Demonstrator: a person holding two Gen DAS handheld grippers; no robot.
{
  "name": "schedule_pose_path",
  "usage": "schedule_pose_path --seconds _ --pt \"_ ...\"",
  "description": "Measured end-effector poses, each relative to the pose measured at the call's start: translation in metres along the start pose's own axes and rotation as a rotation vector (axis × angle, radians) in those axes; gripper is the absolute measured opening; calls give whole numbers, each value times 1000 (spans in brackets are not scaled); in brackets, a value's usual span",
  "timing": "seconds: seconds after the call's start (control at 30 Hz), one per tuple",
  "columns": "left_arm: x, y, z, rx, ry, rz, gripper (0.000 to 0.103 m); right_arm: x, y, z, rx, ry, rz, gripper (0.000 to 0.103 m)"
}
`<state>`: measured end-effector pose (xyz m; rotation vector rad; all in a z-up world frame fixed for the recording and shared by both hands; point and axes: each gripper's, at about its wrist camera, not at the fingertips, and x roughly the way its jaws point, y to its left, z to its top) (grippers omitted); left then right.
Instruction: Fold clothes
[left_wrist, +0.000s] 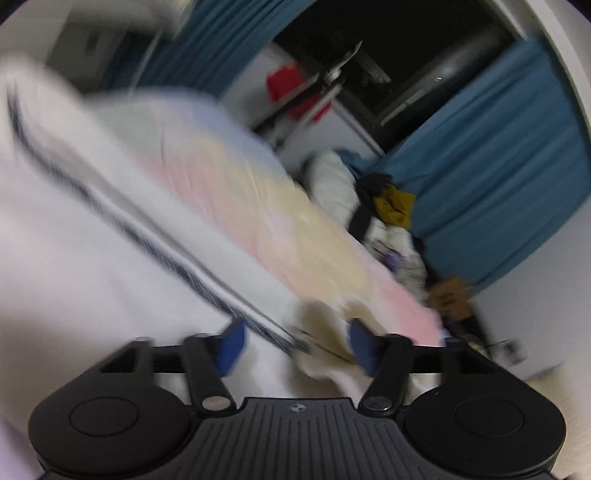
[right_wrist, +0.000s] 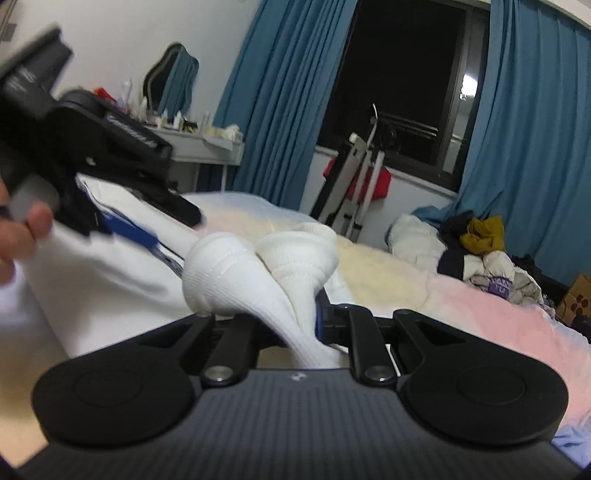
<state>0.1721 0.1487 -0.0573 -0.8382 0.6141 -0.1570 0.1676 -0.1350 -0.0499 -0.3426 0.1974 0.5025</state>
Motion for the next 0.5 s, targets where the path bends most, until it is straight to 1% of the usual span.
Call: schedule_pose_path --seconds 0.07,0.13,0.33,0.4,0.47,0.5 --pt "10 5 -4 -63 72 -98 80 -2 8 0 -48 0 14 15" --pt "25 9 -7 -104 141 -139 81 -4 17 -2 -100 8 23 15" --pt "65 13 -4 -72 223 -128 81 -8 30 -7 -203 41 71 15" --pt "78 14 -3 -61 250 -125 75 -9 35 -11 -243 50 83 15" --pt "91 16 -2 -50 278 -121 49 -10 42 -16 -260 65 88 15" --pt "96 16 -2 -41 287 -116 42 -9 46 -16 -263 68 82 15"
